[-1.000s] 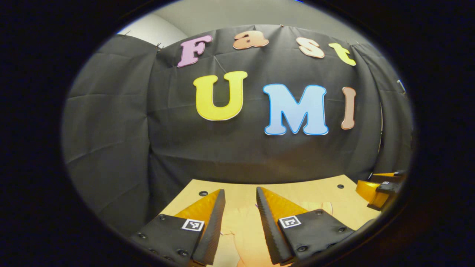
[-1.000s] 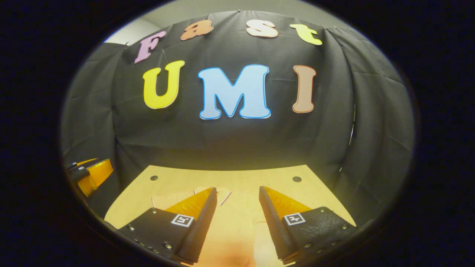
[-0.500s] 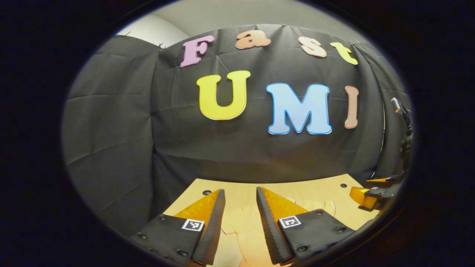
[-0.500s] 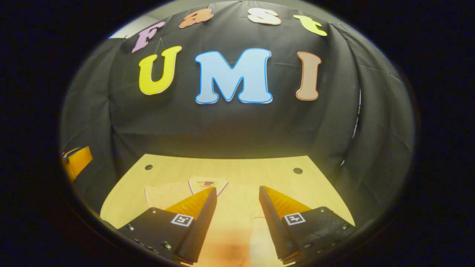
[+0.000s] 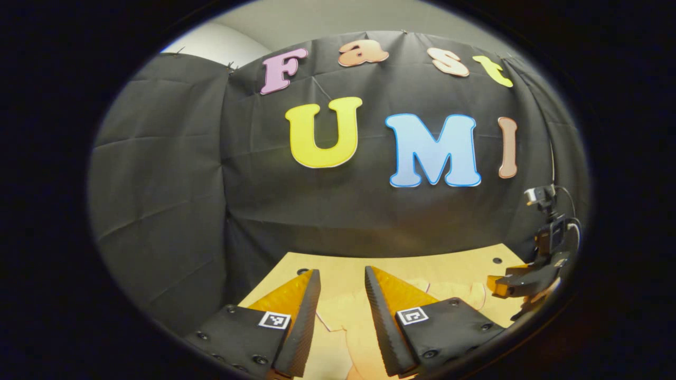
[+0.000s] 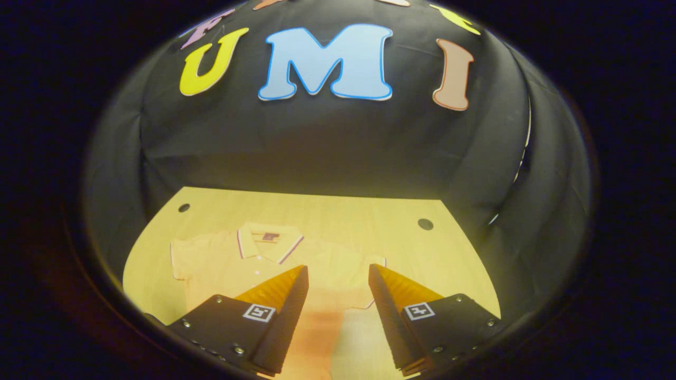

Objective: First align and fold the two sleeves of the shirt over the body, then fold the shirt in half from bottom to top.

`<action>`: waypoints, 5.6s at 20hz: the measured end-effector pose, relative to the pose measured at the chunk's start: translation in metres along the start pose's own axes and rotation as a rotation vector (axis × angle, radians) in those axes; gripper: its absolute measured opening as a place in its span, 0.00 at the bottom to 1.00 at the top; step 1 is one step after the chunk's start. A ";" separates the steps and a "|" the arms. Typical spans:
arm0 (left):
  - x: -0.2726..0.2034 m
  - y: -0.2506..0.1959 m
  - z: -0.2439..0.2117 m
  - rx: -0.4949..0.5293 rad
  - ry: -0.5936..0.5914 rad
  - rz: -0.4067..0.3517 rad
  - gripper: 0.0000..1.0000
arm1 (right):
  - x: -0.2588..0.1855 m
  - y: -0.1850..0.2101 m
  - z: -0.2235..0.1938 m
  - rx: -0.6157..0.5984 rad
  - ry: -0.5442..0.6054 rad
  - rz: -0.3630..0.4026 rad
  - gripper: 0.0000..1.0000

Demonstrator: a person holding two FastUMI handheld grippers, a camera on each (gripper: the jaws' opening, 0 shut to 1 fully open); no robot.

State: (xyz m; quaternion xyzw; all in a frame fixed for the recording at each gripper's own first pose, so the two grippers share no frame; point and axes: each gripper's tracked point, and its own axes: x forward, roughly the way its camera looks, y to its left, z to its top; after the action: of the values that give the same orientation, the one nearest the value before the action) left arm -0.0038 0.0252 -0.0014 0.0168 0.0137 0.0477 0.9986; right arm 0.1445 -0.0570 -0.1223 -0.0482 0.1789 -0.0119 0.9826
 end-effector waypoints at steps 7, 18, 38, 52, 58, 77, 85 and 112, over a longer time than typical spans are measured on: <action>0.010 0.011 -0.003 0.011 0.032 0.077 0.59 | 0.081 -0.029 -0.051 -0.006 0.185 -0.025 0.74; 0.029 0.027 -0.013 0.017 0.097 0.164 0.59 | 0.147 -0.056 -0.112 0.082 0.403 -0.049 0.74; 0.029 0.045 -0.021 -0.002 0.127 0.184 0.67 | 0.132 0.025 -0.047 0.148 0.280 0.168 0.11; 0.024 0.081 -0.039 -0.047 0.158 0.243 0.67 | 0.117 0.144 -0.038 0.026 0.289 0.352 0.23; 0.034 0.084 -0.054 -0.071 0.181 0.223 0.59 | 0.113 0.136 -0.030 0.044 0.277 0.330 0.41; 0.166 0.081 -0.234 -0.143 0.483 0.096 0.51 | 0.019 0.102 0.017 0.045 0.153 0.268 0.40; 0.213 0.061 -0.315 -0.212 0.619 0.019 0.61 | 0.000 0.064 -0.005 0.070 0.197 0.152 0.41; 0.236 0.042 -0.353 -0.118 0.681 0.079 0.11 | -0.007 0.047 -0.037 0.132 0.278 0.083 0.41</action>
State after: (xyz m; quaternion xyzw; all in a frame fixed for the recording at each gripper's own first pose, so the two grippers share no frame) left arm 0.2170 0.1010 -0.3590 -0.0575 0.3429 0.0898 0.9333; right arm 0.1255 -0.0137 -0.1594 0.0259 0.3139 0.0104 0.9491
